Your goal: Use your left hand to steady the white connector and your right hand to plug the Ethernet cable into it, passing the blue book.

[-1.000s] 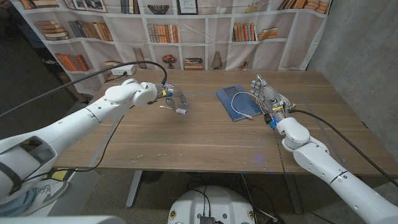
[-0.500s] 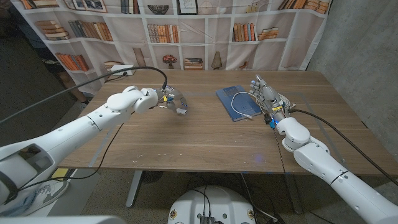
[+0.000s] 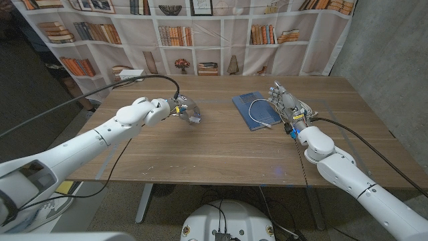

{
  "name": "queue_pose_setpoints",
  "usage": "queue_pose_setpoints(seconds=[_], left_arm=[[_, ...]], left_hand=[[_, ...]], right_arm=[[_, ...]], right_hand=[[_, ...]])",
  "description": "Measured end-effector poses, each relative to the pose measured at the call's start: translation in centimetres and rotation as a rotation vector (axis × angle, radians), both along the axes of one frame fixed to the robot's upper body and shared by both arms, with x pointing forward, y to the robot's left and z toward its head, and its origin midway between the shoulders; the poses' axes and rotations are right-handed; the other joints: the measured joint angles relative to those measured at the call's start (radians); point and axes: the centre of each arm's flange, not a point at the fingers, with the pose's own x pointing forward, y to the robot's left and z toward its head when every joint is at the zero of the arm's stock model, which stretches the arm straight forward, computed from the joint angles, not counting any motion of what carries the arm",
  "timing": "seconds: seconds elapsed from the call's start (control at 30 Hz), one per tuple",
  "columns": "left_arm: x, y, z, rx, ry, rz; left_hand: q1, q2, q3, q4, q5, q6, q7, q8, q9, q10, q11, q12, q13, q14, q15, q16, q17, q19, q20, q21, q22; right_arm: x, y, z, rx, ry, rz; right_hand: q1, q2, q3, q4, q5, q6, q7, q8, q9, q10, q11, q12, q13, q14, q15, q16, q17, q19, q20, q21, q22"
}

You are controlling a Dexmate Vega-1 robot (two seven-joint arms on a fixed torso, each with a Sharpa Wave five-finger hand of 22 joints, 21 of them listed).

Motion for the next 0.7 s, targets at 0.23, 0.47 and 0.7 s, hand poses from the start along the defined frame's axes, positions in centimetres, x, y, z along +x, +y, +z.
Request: queue_pose_setpoints(seconds=[0.23, 0.47, 0.7], left_arm=[[0.0, 0.0, 0.1, -0.006, -0.009, 0.000], [0.4, 0.0, -0.6, -0.021, 0.001, -0.006], [0.6, -0.1, -1.0, -0.038, 0.005, -0.017]], left_hand=[[-0.005, 0.005, -0.001, 0.010, 0.000, 0.005, 0.005, 0.000, 0.000, 0.000, 0.000, 0.000, 0.000, 0.012, 0.003, 0.000, 0.000, 0.005, 0.005, 0.000, 0.000], [-0.008, 0.008, -0.001, 0.010, 0.000, 0.011, 0.010, 0.001, 0.000, 0.009, -0.002, 0.000, 0.000, 0.026, 0.001, 0.008, 0.000, 0.012, 0.012, 0.001, 0.000], [-0.008, 0.008, 0.002, 0.013, 0.000, 0.040, 0.010, 0.011, 0.000, 0.032, -0.004, 0.008, 0.000, 0.050, 0.000, 0.008, 0.000, 0.019, 0.017, 0.007, 0.003]], right_arm=[[0.0, 0.1, 0.4, -0.004, -0.006, 0.002], [0.2, 0.3, 0.3, -0.017, 0.006, 0.012], [0.2, 0.4, 0.4, -0.019, 0.006, 0.015]], right_hand=[[0.000, 0.000, 0.000, 0.000, -0.004, 0.000, 0.000, 0.000, 0.000, 0.000, 0.000, 0.000, 0.000, 0.004, 0.004, 0.000, 0.000, 0.000, 0.000, 0.000, 0.000], [0.000, 0.000, 0.000, 0.000, -0.004, 0.000, 0.000, 0.000, 0.000, 0.000, 0.000, 0.000, 0.000, 0.004, 0.004, 0.000, 0.002, -0.002, 0.002, 0.000, 0.000], [0.000, 0.000, 0.000, 0.000, -0.004, 0.000, 0.000, 0.000, 0.000, 0.000, 0.000, 0.000, 0.000, 0.004, 0.004, 0.000, 0.003, -0.002, 0.002, 0.000, 0.000]])
